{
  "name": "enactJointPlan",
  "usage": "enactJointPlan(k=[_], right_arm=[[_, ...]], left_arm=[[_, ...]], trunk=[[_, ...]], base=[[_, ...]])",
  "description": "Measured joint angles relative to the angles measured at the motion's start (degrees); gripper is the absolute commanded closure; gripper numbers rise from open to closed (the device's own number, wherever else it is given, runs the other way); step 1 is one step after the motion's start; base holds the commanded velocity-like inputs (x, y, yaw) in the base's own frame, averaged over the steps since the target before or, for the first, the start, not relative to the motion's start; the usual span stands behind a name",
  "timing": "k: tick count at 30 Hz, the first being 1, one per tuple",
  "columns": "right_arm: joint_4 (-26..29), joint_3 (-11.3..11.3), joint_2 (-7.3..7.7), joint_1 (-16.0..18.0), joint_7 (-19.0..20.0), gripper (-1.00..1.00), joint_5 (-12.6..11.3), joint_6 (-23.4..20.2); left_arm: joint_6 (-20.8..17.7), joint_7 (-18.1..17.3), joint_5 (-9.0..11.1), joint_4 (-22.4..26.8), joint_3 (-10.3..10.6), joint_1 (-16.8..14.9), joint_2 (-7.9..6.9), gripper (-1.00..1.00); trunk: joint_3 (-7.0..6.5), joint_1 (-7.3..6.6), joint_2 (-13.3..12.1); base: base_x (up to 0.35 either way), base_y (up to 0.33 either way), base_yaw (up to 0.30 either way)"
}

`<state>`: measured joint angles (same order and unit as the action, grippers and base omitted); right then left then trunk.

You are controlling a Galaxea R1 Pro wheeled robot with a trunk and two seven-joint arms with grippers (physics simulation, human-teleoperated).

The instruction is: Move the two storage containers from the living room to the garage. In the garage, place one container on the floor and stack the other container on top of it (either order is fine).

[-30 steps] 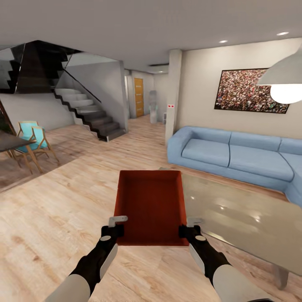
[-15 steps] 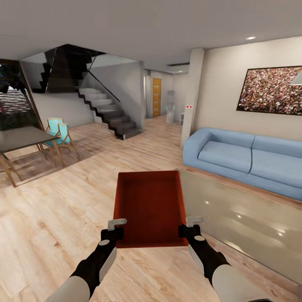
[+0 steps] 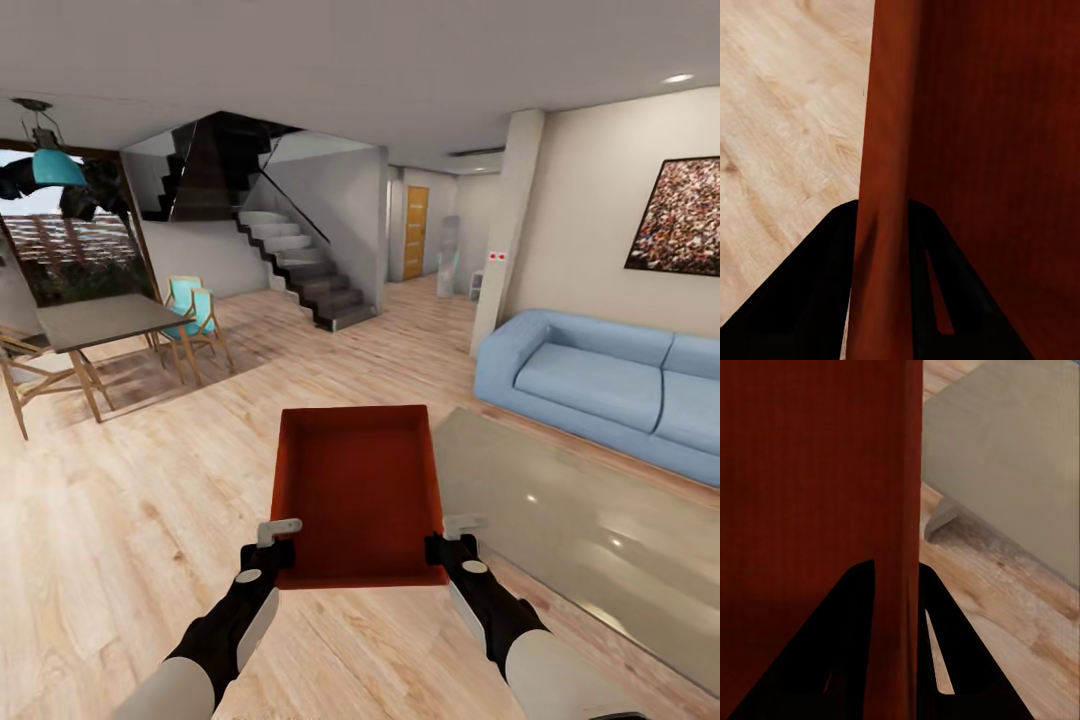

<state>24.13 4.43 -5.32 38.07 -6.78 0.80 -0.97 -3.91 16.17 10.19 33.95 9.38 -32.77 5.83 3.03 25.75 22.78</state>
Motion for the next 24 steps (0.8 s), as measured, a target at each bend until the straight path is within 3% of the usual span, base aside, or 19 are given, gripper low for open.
enactJointPlan(k=[2, 5, 15, 24], right_arm=[[-0.07, 0.11, -0.39, 0.04, -0.6, 1.0, 0.24, 0.0], [-0.12, 0.08, -0.68, 0.05, -0.91, 1.0, 0.29, 0.0], [-0.08, -0.03, -0.68, 0.03, -0.85, 1.0, 0.47, 0.0], [-0.1, -0.01, -0.68, 0.04, -0.85, 1.0, 0.32, 0.0]], left_arm=[[-0.03, -0.5, -0.04, -0.03, -0.84, 0.04, -0.12, 1.0], [-0.29, -1.83, -1.9, -0.03, -2.86, 0.06, 0.01, 1.0], [-0.08, -1.79, -1.98, -0.17, -2.95, 0.05, 0.09, 1.0], [-0.33, -1.75, -2.04, 0.02, -2.87, 0.05, 0.06, 1.0]], trunk=[[0.0, 0.0, 0.0], [0.0, 0.0, 0.0], [0.0, 0.0, 0.0], [0.0, -0.01, 0.0]], base=[[0.0, 0.0, 0.272], [0.0, 0.0, 0.14], [0.004, 0.0, 0.009], [0.163, 0.0, 0.0]])
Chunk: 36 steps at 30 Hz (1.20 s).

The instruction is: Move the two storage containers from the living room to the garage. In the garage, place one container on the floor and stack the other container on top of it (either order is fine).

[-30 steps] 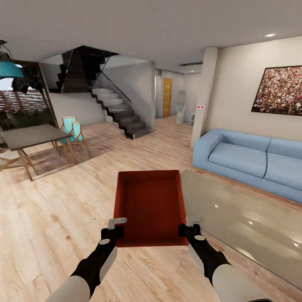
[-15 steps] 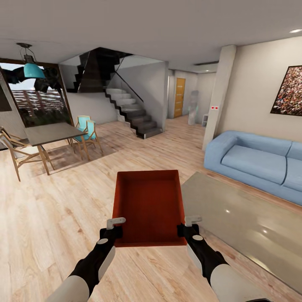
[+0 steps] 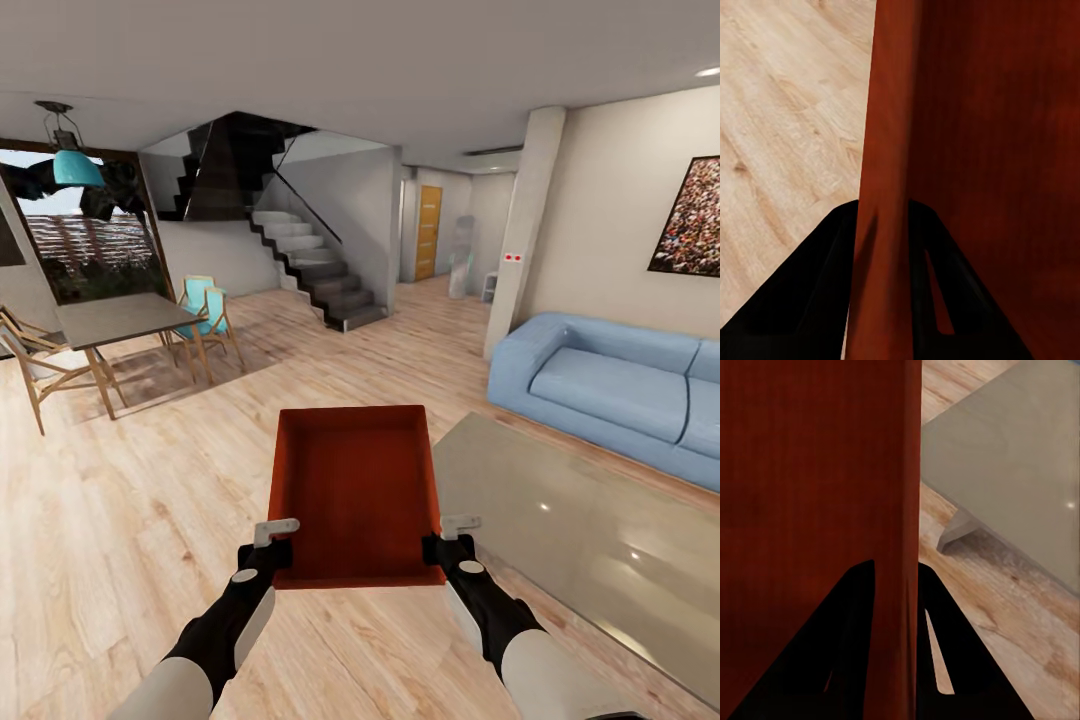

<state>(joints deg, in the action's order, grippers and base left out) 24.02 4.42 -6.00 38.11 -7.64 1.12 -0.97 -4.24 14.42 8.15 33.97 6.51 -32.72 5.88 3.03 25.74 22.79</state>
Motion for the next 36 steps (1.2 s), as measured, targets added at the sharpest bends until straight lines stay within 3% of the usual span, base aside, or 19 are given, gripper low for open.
enactJointPlan(k=[9, 24, 28, 36], right_arm=[[0.02, 0.0, 0.0, 0.0, 0.0, 1.0, -0.01, -0.05], [0.02, -0.06, 0.0, 0.0, 0.03, 1.0, 0.05, -0.06], [-0.56, 0.07, -0.29, 0.12, -0.06, 1.0, 0.51, -0.13], [-2.52, -0.26, -0.5, 0.11, -0.15, 1.0, 0.52, -0.24]], left_arm=[[-0.06, -0.16, -0.4, 0.0, -0.42, 0.0, 0.1, 1.0], [-0.03, 0.03, 0.07, -0.02, 0.05, -0.01, 0.0, 1.0], [0.39, 0.12, 1.74, -0.51, 0.87, 0.19, -0.53, 1.0], [-0.16, 0.1, 3.1, -2.05, 1.97, 0.19, -0.96, 1.0]], trunk=[[0.0, -0.01, 0.0], [0.0, -0.02, 0.0], [0.0, 0.0, 0.03], [0.0, 0.01, 0.0]], base=[[0.077, 0.0, 0.0], [0.309, 0.0, 0.0], [0.0, 0.0, 0.0], [0.0, 0.0, 0.0]])
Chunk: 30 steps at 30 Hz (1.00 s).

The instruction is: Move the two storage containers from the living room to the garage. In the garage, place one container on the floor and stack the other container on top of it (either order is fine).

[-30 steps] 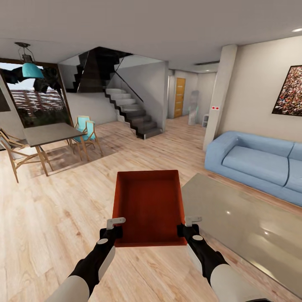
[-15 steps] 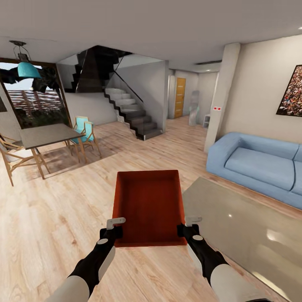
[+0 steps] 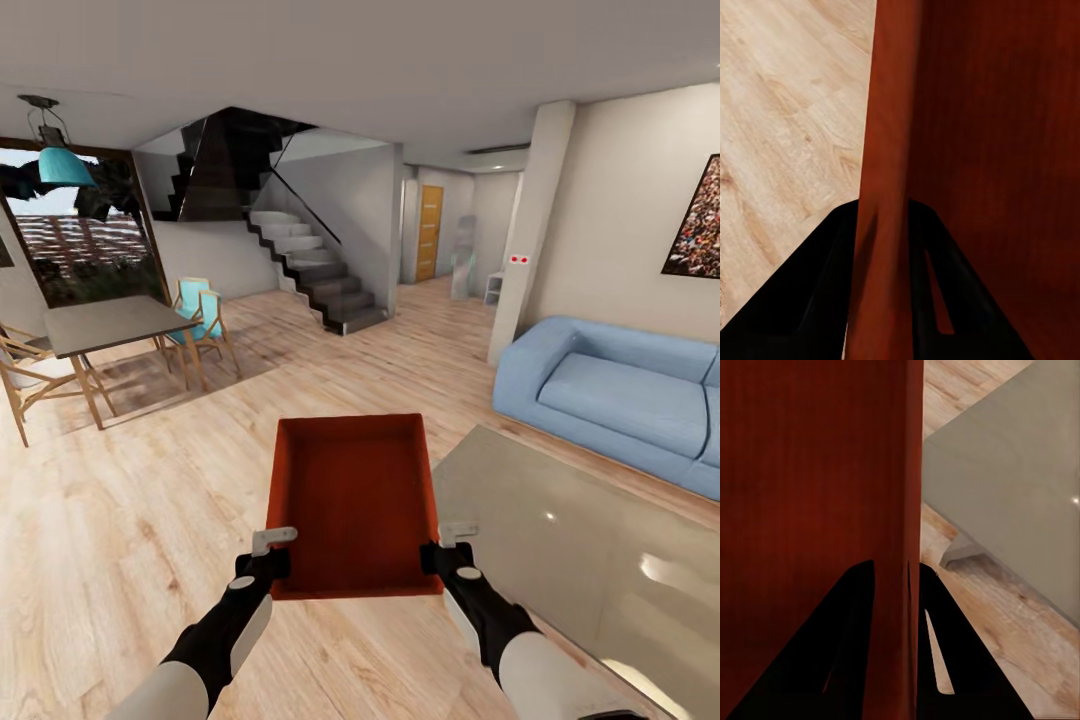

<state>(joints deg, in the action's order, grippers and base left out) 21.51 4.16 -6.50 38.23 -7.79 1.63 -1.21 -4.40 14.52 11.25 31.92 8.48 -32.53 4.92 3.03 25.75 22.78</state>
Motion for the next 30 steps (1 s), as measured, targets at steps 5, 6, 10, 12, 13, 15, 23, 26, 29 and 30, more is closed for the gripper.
enactJointPlan(k=[5, 6, 10, 12, 13, 15, 23, 26, 29, 30], right_arm=[[-0.75, -0.1, -0.07, 0.01, -0.06, 1.0, 0.08, -0.1], [-0.77, -0.09, -0.09, 0.01, -0.09, 1.0, 0.06, -0.12], [-0.8, -0.03, -0.08, 0.01, -0.09, 1.0, 0.04, -0.13], [-0.81, -0.11, -0.11, 0.01, -0.09, 1.0, 0.11, -0.14], [-0.81, -0.15, -0.13, 0.01, -0.1, 1.0, 0.16, -0.14], [-0.81, -0.26, -0.17, 0.01, -0.1, 1.0, 0.26, -0.14], [-0.71, 0.23, 0.33, 0.01, 0.13, 1.0, -0.23, -0.14], [-0.72, 0.26, 0.35, 0.01, 0.14, 1.0, -0.28, -0.14], [-0.72, 0.28, 0.35, 0.01, 0.13, 1.0, -0.31, -0.14], [-0.72, 0.28, 0.35, 0.01, 0.13, 1.0, -0.3, -0.14]], left_arm=[[0.0, 0.0, 0.76, -0.75, 0.48, 0.0, -0.13, 1.0], [-0.01, 0.0, 0.94, -0.76, 0.61, 0.0, -0.19, 1.0], [0.01, 0.05, 1.33, -0.77, 0.91, 0.01, -0.28, 1.0], [0.01, 0.06, 1.49, -0.76, 1.05, 0.01, -0.34, 1.0], [0.01, 0.06, 1.56, -0.75, 1.11, 0.01, -0.37, 1.0], [0.01, 0.07, 1.7, -0.73, 1.23, 0.01, -0.43, 1.0], [0.06, -0.07, -1.72, -0.98, -1.41, -0.01, 0.75, 1.0], [0.06, -0.06, -1.76, -0.98, -1.43, -0.01, 0.78, 1.0], [0.06, -0.06, -1.72, -0.99, -1.41, -0.01, 0.77, 1.0], [0.08, -0.08, -1.72, -1.01, -1.43, -0.01, 0.77, 1.0]], trunk=[[0.0, 0.0, 0.0], [0.0, 0.0, 0.0], [0.0, 0.0, 0.0], [0.0, 0.0, 0.0], [0.0, 0.0, 0.0], [0.0, 0.0, 0.0], [0.0, 0.0, 0.0], [0.0, 0.0, 0.0], [0.0, 0.0, 0.0], [0.0, 0.0, 0.0]], base=[[0.0, 0.0, 0.0], [0.0, 0.0, 0.065], [0.0, 0.0, 0.193], [0.0, 0.0, 0.253], [0.0, 0.0, 0.263], [0.0, 0.0, 0.267], [0.0, 0.0, 0.271], [0.0, 0.0, 0.271], [0.0, 0.0, 0.271], [0.0, 0.0, 0.271]])
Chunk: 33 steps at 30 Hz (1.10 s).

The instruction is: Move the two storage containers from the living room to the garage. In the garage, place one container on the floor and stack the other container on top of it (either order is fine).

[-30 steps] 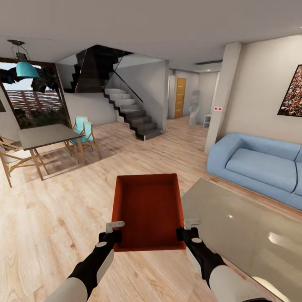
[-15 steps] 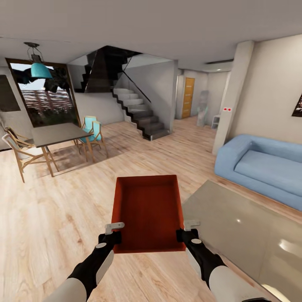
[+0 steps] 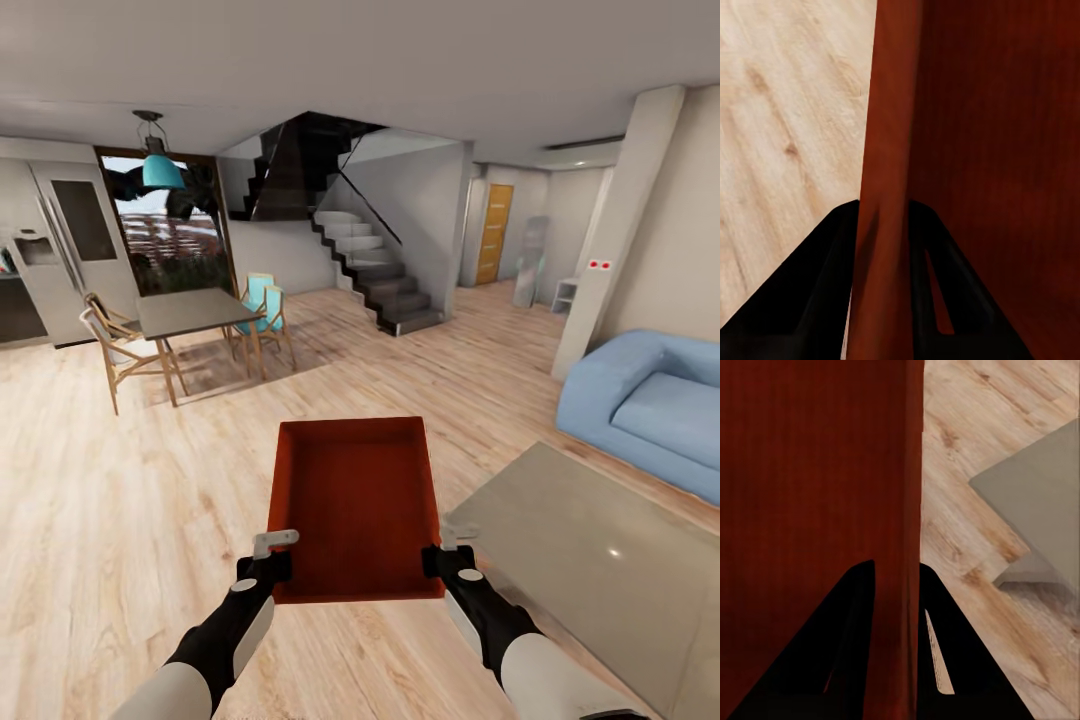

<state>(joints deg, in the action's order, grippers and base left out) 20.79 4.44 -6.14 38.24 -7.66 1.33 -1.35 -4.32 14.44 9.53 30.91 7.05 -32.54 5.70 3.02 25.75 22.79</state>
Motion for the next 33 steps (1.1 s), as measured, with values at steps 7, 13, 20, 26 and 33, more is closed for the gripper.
enactJointPlan(k=[7, 13, 20, 26, 33], right_arm=[[0.01, 0.01, 0.01, 0.0, 0.0, 1.0, 0.01, 0.0], [0.01, 0.01, 0.01, 0.0, 0.0, 1.0, 0.01, 0.0], [0.01, 0.02, 0.02, 0.0, 0.0, 1.0, 0.0, 0.0], [0.01, 0.02, 0.02, 0.0, 0.0, 1.0, 0.0, 0.0], [0.02, 0.05, 0.02, -0.01, -0.01, 1.0, 0.02, -0.18]], left_arm=[[0.06, -0.01, 0.03, -0.04, 0.03, 0.0, 0.0, 1.0], [0.06, 0.0, 0.04, -0.04, 0.04, 0.0, -0.01, 1.0], [0.06, 0.02, 0.05, -0.04, 0.05, 0.0, 0.0, 1.0], [0.06, 0.02, 0.04, -0.04, 0.05, 0.0, 0.0, 1.0], [0.08, 0.0, 0.11, -0.22, 0.03, -0.01, 0.02, 1.0]], trunk=[[0.0, 0.0, 0.0], [0.0, 0.0, 0.0], [0.0, 0.0, 0.0], [0.0, 0.0, 0.0], [0.0, 0.0, 0.0]], base=[[0.0, 0.0, 0.271], [0.0, 0.0, 0.271], [0.0, 0.0, 0.271], [0.0, 0.0, 0.271], [0.0, 0.0, 0.144]])
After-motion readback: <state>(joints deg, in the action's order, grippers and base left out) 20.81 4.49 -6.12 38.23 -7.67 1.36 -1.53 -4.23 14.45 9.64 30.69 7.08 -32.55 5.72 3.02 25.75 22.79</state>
